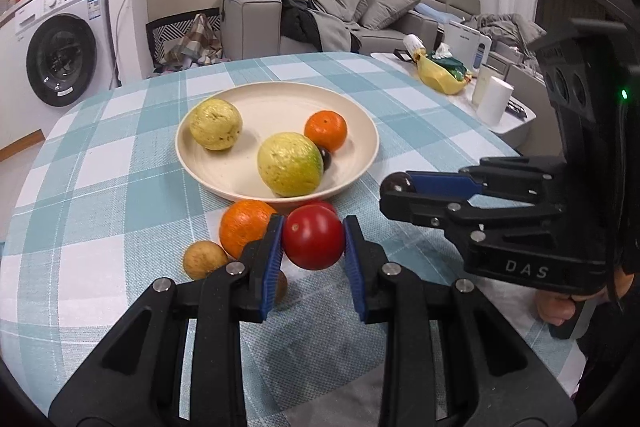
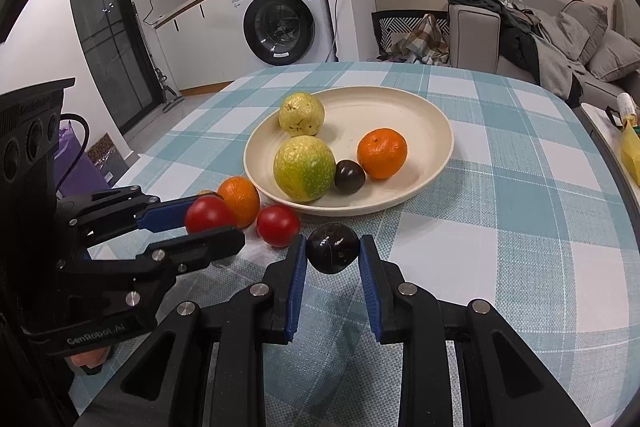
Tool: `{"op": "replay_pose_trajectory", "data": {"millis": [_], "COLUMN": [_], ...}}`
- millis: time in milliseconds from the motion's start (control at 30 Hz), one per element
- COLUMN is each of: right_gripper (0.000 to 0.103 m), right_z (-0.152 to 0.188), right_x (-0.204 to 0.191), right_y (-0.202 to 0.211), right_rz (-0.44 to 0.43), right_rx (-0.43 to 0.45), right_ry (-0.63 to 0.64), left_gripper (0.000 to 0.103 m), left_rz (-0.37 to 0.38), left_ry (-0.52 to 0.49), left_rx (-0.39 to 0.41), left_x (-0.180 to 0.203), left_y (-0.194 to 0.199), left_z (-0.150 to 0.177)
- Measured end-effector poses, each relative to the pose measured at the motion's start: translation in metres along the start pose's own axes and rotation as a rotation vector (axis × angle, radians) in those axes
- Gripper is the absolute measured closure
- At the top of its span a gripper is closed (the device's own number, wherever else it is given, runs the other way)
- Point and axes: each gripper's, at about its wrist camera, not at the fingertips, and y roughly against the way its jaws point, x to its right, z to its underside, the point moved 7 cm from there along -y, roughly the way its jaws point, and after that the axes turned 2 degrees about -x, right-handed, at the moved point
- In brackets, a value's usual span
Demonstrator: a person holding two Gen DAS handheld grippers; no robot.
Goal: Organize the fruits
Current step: 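Carry the red tomato with the left tool while the right carries the plum to the plate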
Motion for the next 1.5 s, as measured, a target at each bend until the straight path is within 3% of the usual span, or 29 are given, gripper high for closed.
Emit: {"op": "replay_pose_trajectory", "data": {"millis": [900, 1500], "right_gripper": [0.076, 0.076], "right_z": [-0.015, -0.025], "right_x": [0.016, 0.018], "right_y": [0.004, -0.006], "right_rz": [0.007, 0.014], "right_rx": [0.069, 0.061], "right_ry": [-0.08, -0.086], "left_gripper": [0.077, 0.077], "left_rz": [-0.11, -0.158], "left_ry": [0.075, 0.099], "left_rx": [0.046, 0.012], "left_x": [-0.047, -0.064], "left_y": [-0.011, -0.039], "left_z": [-0.043, -0.042]}}
